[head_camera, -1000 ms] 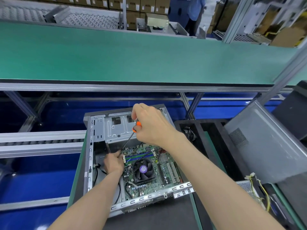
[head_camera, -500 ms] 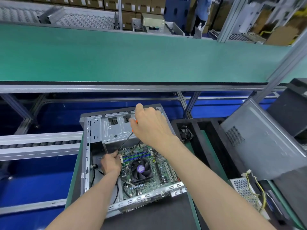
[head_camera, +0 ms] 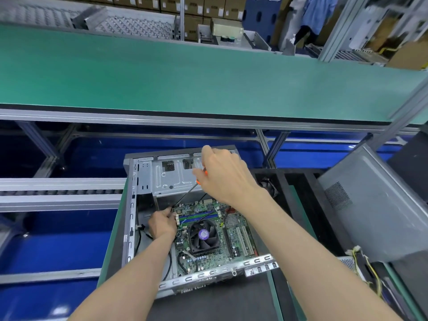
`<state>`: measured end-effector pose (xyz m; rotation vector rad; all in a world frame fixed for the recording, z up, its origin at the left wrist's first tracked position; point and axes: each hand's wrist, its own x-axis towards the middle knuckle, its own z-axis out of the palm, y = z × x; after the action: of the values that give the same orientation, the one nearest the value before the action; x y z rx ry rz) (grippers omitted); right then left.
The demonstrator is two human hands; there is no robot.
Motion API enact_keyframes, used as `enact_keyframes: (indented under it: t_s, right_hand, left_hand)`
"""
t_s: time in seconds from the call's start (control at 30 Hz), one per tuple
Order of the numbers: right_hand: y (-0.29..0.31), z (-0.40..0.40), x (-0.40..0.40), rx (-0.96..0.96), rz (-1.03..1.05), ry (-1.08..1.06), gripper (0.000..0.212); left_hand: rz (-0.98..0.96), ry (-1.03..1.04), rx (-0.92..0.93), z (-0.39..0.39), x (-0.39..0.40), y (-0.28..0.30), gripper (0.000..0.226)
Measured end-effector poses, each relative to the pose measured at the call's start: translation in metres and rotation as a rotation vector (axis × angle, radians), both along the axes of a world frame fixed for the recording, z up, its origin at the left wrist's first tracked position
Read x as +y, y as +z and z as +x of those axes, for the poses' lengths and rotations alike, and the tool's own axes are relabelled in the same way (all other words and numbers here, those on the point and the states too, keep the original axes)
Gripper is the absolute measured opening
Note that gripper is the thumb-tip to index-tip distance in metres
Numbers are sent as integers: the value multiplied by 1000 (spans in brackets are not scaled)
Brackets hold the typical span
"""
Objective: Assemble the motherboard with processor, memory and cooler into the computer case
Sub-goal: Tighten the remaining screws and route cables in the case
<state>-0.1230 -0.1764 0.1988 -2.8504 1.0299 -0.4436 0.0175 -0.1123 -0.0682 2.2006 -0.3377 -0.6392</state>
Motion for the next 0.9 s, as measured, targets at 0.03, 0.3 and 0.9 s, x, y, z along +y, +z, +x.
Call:
enact_keyframes:
  t_s: [0.03, 0.3, 0.9]
  right_hand:
    - [2, -1, -1, -2, 58, 59, 25]
    - [-4, 5, 1, -29, -52, -37, 23]
    - [-11, -20, -13, -69, 203, -22, 17]
  left_hand:
    - [-5, 10, 6, 0, 0, -1, 30]
    - [3, 25, 31, -2, -1, 2, 28]
    - [16, 13, 13, -5, 1, 9, 29]
